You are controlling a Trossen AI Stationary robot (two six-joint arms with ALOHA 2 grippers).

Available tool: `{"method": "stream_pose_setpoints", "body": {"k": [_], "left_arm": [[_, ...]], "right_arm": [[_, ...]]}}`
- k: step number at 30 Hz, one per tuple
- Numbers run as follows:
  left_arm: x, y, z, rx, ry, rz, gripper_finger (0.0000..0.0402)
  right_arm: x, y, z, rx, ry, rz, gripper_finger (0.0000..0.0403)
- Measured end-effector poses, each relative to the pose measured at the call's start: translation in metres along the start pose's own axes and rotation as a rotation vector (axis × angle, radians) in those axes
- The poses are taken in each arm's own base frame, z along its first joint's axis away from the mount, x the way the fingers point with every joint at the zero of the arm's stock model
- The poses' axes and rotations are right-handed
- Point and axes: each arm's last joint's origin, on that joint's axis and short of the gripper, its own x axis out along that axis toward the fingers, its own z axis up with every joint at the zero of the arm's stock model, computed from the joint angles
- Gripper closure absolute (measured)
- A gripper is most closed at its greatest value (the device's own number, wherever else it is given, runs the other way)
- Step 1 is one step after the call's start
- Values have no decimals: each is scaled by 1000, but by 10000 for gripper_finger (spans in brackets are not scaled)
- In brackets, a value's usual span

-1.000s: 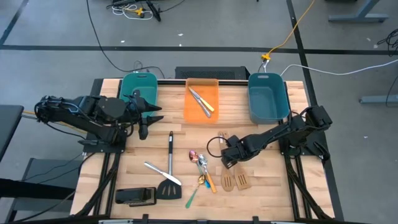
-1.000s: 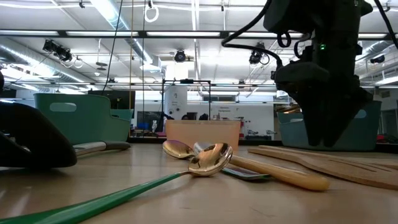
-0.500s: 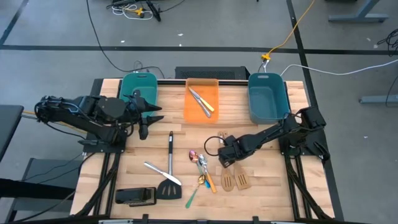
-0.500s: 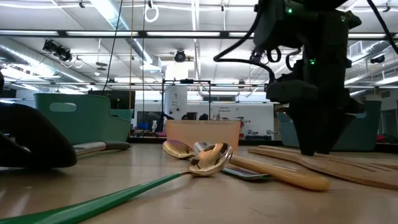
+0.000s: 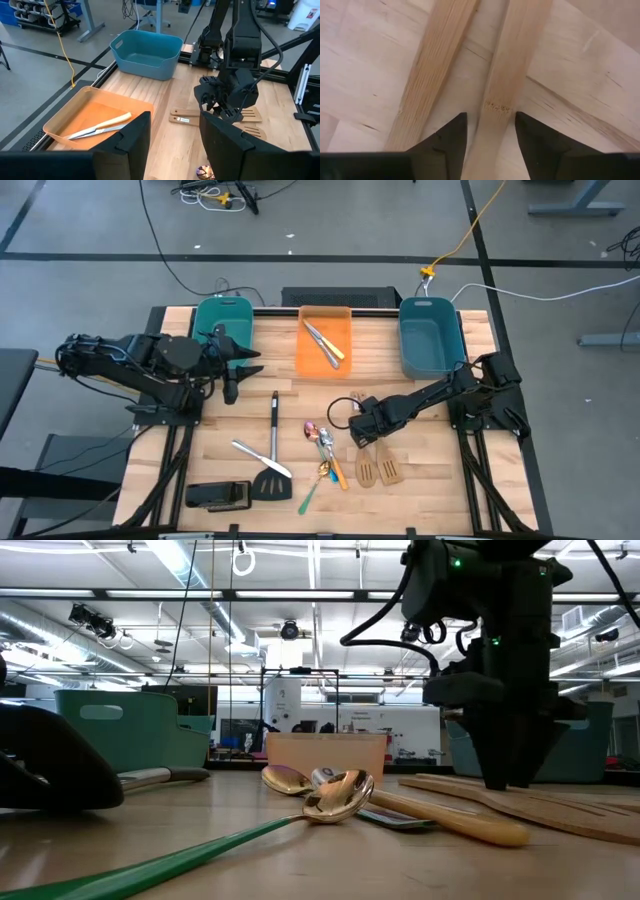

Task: Pick & Place Kitchen Items
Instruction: Put the brown spatula into the blue bin

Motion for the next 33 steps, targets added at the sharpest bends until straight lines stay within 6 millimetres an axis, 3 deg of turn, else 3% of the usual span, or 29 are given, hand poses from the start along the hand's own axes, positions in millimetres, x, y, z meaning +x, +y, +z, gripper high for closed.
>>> {"method": "stream_pose_setpoints", "body": {"k": [18, 24, 33], "left_arm": [[0, 0, 0, 0, 0, 0, 225], [0, 0, 0, 1, 0, 0, 225], [0, 0, 0, 0, 0, 0, 225]], "right_arm": [[0, -2, -1, 26, 36, -19, 281], [0, -3, -2, 30, 36, -31, 320], [-1, -7, -2, 48, 28, -70, 321]]}}
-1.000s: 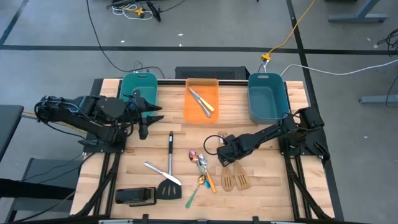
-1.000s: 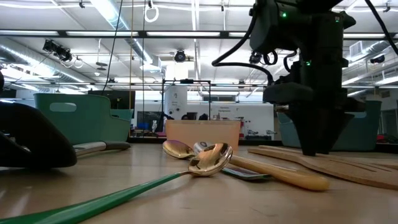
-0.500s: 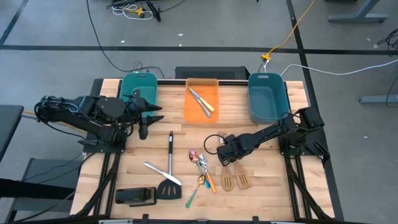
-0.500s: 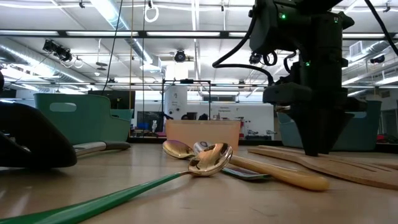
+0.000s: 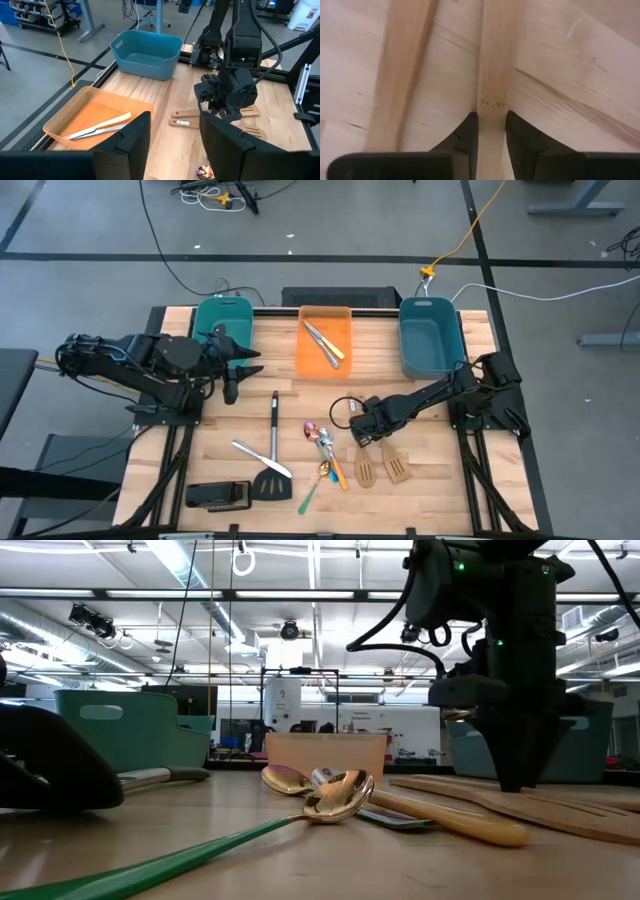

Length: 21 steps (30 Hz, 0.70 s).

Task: Pick & Place Kitchen Items
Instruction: Put the brown spatula into the blue bin

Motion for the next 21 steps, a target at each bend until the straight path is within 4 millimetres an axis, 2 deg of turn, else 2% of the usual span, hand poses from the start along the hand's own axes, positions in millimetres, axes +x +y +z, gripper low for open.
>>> {"method": "stream_pose_setpoints", "body": {"k": [7, 11, 21], "left_arm": [[0, 0, 0, 0, 0, 0, 225], [0, 0, 0, 1, 0, 0, 225], [0, 0, 0, -2, -4, -1, 225]], "right_arm": [[-10, -4, 4, -8, -10, -10, 321], [-16, -12, 6, -5, -21, -84, 321], [-31, -11, 8, -6, -54, -51, 321]]}}
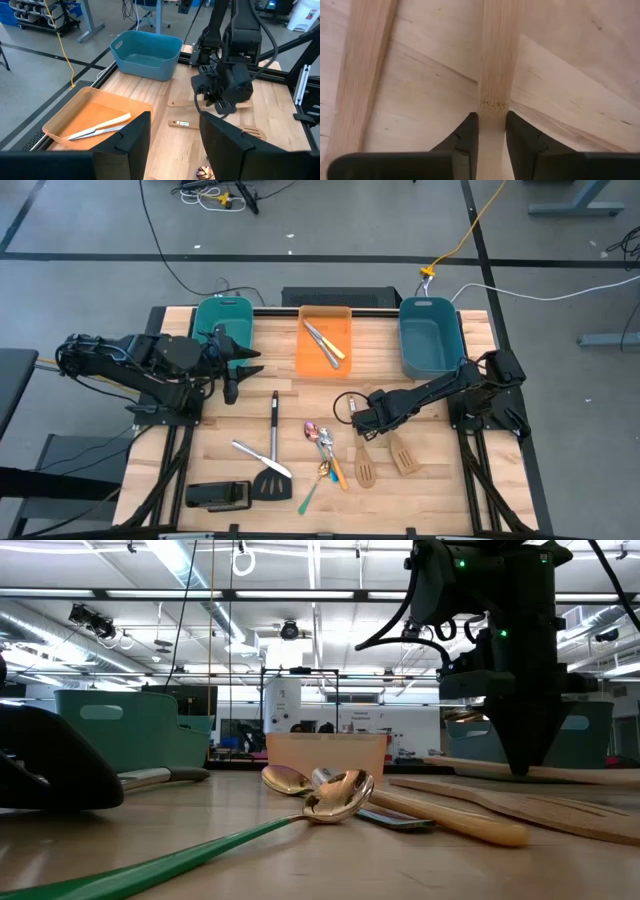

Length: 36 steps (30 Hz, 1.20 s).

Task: Pick & Place Kitchen Items
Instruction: Put the brown spatula into the blue bin

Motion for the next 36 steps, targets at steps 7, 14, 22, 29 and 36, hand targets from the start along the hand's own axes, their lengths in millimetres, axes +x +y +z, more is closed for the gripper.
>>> {"method": "stream_pose_setpoints", "body": {"k": [7, 14, 22, 29, 36], "left_arm": [[0, 0, 0, 0, -2, 0, 225], [0, 0, 0, -1, -3, 0, 225], [0, 0, 0, -2, -3, -1, 225], [0, 0, 0, -1, -3, 0, 225], [0, 0, 0, -1, -3, 0, 225]], "right_arm": [[-14, -5, 1, 2, -45, 39, 321], [-43, -19, 2, 22, -145, 122, 321], [-81, -46, 2, 37, -283, 226, 321], [-108, -73, 2, 67, -430, 276, 321], [-119, -90, 5, 97, -517, 270, 321]]}}
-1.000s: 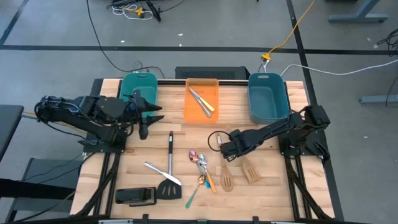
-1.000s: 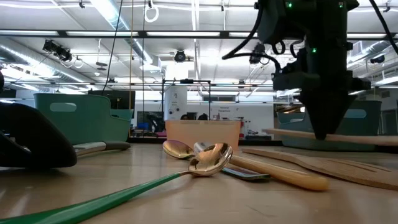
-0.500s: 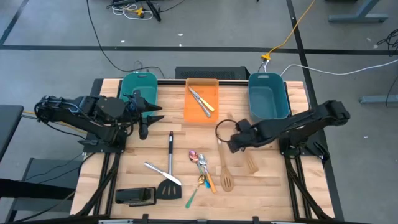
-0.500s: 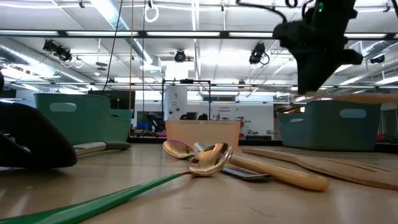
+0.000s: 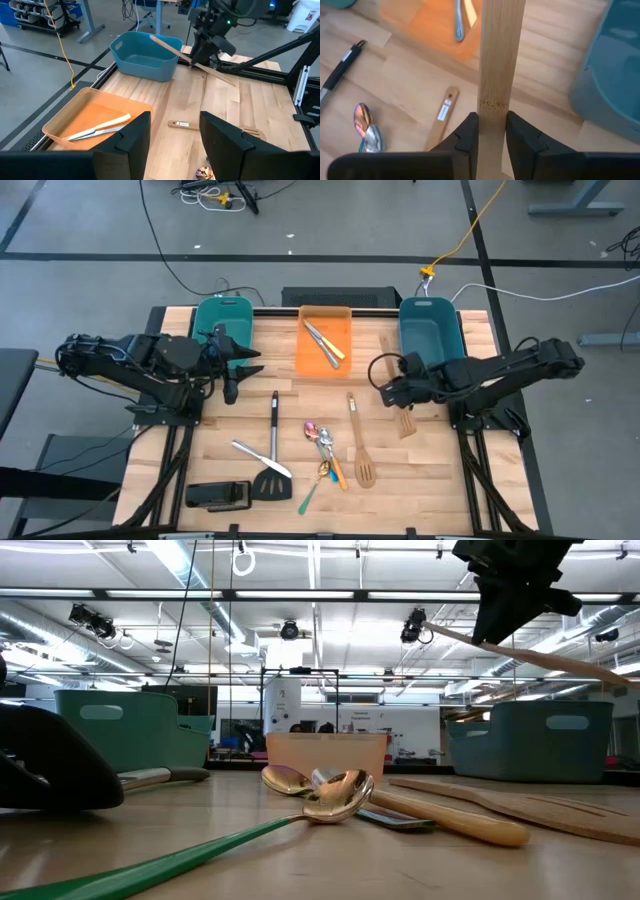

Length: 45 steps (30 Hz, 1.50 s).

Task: Pick & Place Kitchen Items
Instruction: Put the brown spatula into the blue bin

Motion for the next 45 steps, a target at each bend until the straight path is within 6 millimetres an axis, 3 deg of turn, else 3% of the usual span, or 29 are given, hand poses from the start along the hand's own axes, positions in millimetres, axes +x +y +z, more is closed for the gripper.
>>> {"method": "stream_pose_setpoints", "body": {"k": [20, 32, 45], "left_arm": [[0, 0, 0, 0, 0, 0, 225], [0, 0, 0, 0, 0, 0, 225], [0, 0, 0, 0, 0, 0, 225]], "right_arm": [[7, -16, 25, -34, -64, -77, 321], [-14, -49, 48, -3, -253, -139, 321], [-22, -82, 69, 20, -355, -292, 321]]}}
